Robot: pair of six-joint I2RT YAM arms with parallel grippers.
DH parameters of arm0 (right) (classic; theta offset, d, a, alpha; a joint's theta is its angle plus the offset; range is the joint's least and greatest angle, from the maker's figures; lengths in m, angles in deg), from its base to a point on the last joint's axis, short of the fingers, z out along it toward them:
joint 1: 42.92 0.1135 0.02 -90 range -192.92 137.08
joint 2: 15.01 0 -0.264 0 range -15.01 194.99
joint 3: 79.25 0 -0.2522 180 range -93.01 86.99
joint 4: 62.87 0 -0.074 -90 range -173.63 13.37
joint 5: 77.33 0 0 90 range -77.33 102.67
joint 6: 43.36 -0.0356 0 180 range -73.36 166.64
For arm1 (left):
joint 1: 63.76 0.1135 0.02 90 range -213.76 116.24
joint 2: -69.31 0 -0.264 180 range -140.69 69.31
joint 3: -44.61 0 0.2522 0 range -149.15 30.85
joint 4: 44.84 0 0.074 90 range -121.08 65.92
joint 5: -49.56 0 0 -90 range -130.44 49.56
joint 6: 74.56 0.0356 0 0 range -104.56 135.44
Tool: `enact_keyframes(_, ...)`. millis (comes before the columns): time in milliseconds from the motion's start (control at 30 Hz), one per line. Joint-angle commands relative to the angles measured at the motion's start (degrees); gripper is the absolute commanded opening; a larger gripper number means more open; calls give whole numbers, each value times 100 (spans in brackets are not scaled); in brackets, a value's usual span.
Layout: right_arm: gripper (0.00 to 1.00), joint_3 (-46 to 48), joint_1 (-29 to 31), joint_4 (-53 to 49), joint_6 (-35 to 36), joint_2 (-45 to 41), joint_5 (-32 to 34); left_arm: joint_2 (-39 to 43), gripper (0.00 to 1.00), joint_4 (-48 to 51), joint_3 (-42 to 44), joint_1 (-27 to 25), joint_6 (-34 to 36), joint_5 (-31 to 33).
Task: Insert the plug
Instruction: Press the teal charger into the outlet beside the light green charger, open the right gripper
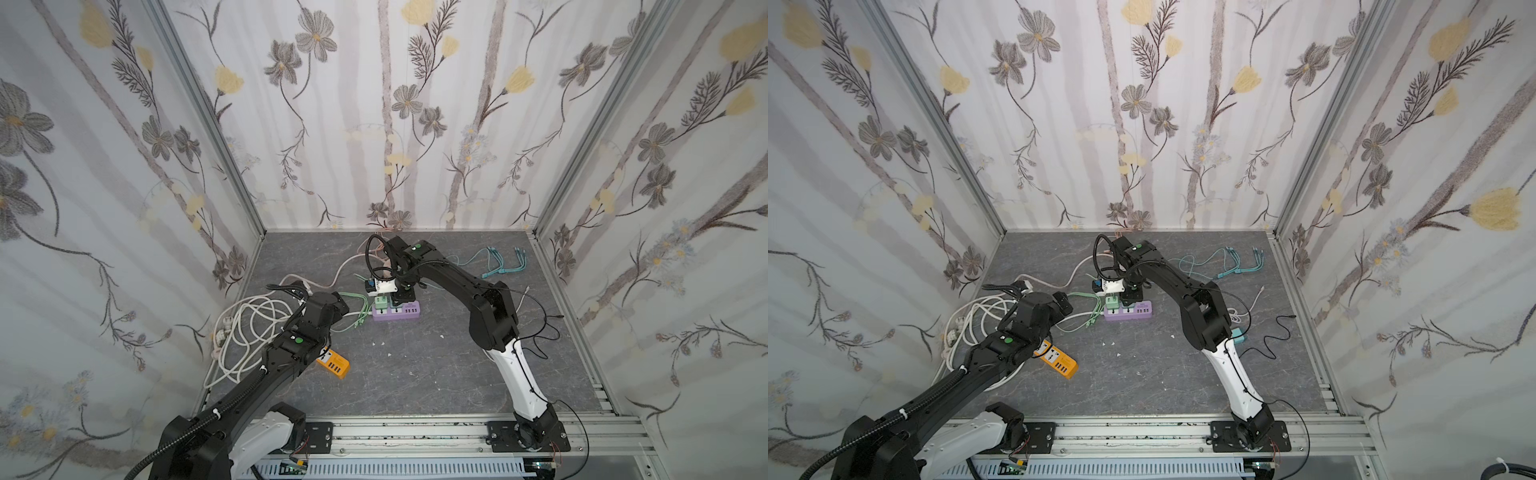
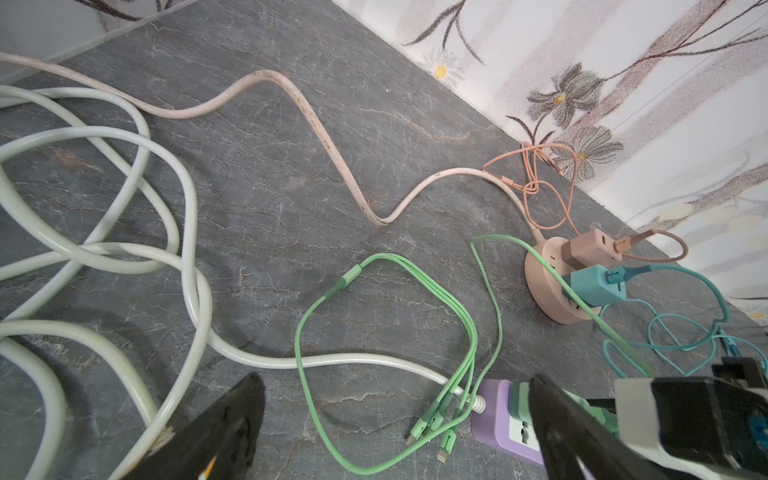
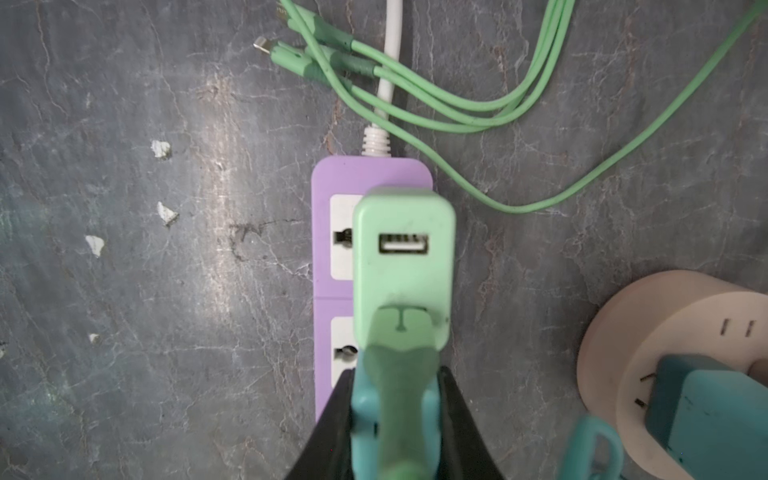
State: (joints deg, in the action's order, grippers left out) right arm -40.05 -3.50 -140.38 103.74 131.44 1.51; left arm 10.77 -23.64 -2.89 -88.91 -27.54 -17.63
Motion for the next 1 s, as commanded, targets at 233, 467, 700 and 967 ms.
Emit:
enact_keyframes(233,0,-98,-9,-537,56,376,892,-162,100,11,-93,71,-84,-154)
enact_keyframes(467,1,-442,-389,-292,-234,230,1322,-501,100,218,-420,119,77,-367)
enact_keyframes(700,20,-643,-550,-323,56,150,1068,-777,100,974,-728,496,179,-404)
enact_keyframes(967,99,-593,-479,-420,-414,-291,483,-598,100,1316,-735,1025,356,-632)
